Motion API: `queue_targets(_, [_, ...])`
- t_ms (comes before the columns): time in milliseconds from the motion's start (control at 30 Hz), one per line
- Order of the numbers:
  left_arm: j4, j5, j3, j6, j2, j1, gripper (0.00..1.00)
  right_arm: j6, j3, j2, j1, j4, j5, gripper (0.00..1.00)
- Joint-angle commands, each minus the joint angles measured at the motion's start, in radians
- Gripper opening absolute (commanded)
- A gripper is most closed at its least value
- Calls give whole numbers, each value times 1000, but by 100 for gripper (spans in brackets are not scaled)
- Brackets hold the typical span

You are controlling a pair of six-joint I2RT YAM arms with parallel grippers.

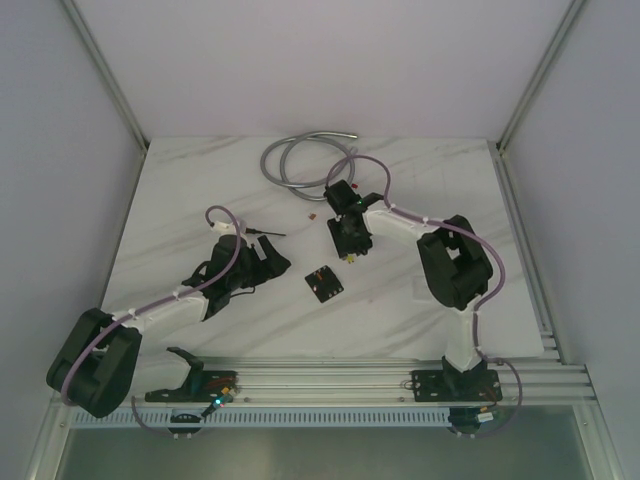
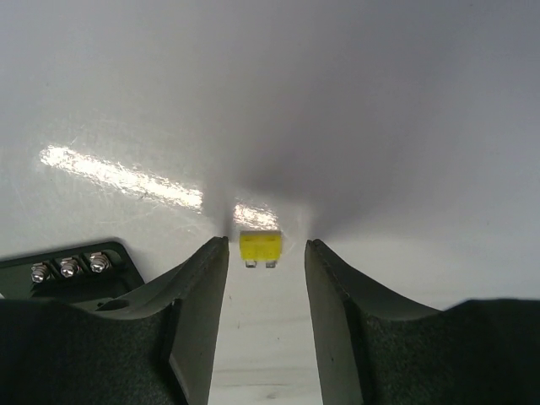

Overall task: Snap on the fuse box
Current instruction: Pick up the fuse from the center of the board.

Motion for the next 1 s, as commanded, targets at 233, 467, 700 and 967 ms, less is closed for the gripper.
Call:
queue_targets(233, [9,16,23,22,10,-4,91,-3,50,55,-3,-50,-29,46])
queue_targets(467, [10,25,27,25,10,-5,91,-11,56,72,-1,-65,-19,36])
queue_targets(700, [34,46,45,48,17,-33,90,12,37,28,-2,-35,-13,25])
queue_targets(967, [185,71,37,56,5,-96,81,139,-59,-165,6,119,-75,24])
